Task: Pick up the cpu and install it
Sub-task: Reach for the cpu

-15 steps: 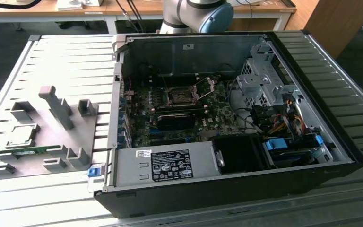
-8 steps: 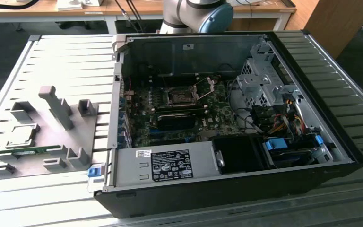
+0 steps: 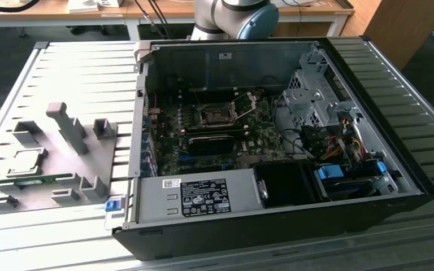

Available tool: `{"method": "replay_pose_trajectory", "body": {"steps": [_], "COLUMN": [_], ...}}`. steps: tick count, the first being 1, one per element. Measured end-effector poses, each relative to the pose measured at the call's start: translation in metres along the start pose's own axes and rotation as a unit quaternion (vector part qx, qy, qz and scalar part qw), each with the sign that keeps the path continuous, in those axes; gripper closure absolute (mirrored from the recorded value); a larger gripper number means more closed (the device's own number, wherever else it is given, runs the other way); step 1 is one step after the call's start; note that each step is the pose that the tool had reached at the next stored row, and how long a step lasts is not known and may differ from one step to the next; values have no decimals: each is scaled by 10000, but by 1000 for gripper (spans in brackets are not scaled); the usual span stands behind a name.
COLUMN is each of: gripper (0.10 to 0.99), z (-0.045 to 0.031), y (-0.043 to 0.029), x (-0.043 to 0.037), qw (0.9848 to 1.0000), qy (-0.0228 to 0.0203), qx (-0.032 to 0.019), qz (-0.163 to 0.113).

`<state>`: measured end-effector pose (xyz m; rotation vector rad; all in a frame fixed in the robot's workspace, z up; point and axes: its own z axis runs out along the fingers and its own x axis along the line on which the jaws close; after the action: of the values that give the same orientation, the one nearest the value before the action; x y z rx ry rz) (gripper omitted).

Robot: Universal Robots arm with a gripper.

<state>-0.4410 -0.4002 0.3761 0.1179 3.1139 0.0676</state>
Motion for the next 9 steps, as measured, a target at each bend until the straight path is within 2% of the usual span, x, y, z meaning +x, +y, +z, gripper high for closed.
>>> {"method": "replay_pose_trajectory", "body": {"steps": [7,9], "gripper": [980,980], "z": [9,11], "y": [-56,-59], "x": [32,32], "qw": [10000,10000], "qy": [11,27], "qx": [1,2], "qz": [2,2]}}
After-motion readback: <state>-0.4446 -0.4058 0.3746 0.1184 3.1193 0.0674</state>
